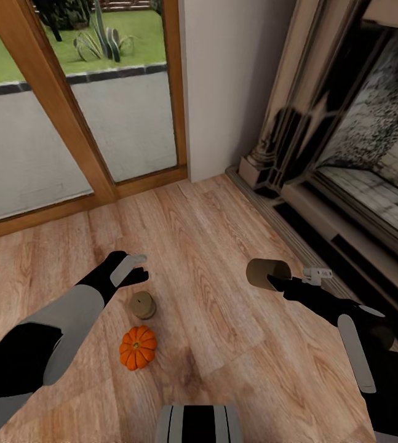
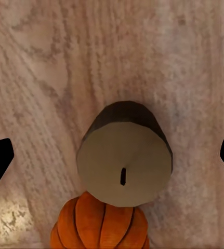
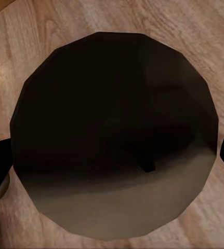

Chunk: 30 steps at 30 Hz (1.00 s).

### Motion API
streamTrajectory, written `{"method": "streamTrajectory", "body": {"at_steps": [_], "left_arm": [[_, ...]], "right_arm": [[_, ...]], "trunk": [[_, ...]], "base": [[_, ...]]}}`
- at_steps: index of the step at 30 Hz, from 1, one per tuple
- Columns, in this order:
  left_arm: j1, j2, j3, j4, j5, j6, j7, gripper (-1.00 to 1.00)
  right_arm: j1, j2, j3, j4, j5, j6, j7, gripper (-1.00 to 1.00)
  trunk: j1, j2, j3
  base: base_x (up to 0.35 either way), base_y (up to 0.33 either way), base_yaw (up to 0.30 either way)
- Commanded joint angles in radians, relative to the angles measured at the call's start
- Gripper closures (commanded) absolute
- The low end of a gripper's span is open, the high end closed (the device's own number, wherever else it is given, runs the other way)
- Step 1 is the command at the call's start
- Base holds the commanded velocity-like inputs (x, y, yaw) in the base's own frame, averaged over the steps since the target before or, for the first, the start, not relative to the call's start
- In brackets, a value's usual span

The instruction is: Place each of the two pumpkins and all three candles from the living room inside a cabinet in the living room (use any cabinet), then make sure every cabinet is closed, and position the cauldron so it is next to a table in the living room.

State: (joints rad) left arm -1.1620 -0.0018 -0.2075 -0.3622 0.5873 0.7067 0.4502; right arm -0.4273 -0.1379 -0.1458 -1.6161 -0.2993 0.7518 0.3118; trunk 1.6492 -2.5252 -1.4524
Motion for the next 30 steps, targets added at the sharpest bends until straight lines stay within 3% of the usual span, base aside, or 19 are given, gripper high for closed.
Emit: {"method": "streamTrajectory", "body": {"at_steps": [1,21,26,30], "left_arm": [[-0.001,0.002,-0.007,-0.002,0.011,0.002,0.004,-1.0],[-0.003,-0.001,-0.012,-0.006,0.008,0.0,-0.009,-1.0],[-0.003,-0.003,-0.013,-0.011,0.009,0.0,-0.008,-1.0],[-0.003,-0.004,-0.013,-0.012,0.009,0.0,-0.008,-1.0]], "right_arm": [[-0.001,0.0,-0.001,-0.001,-0.001,0.006,0.006,1.0],[-0.004,-0.001,0.0,-0.001,-0.001,0.008,0.005,1.0],[-0.004,-0.002,-0.001,-0.001,-0.001,0.009,0.005,1.0],[-0.004,-0.002,-0.001,-0.001,-0.001,0.009,0.004,1.0]], "trunk": [[0.0,0.0,-0.001],[0.008,-0.004,-0.07],[0.008,-0.004,-0.07],[0.01,-0.005,-0.086]], "base": [[0.0,0.0,0.0],[0.0,0.0,0.0],[0.0,0.0,0.0],[0.0,0.0,0.0]]}}
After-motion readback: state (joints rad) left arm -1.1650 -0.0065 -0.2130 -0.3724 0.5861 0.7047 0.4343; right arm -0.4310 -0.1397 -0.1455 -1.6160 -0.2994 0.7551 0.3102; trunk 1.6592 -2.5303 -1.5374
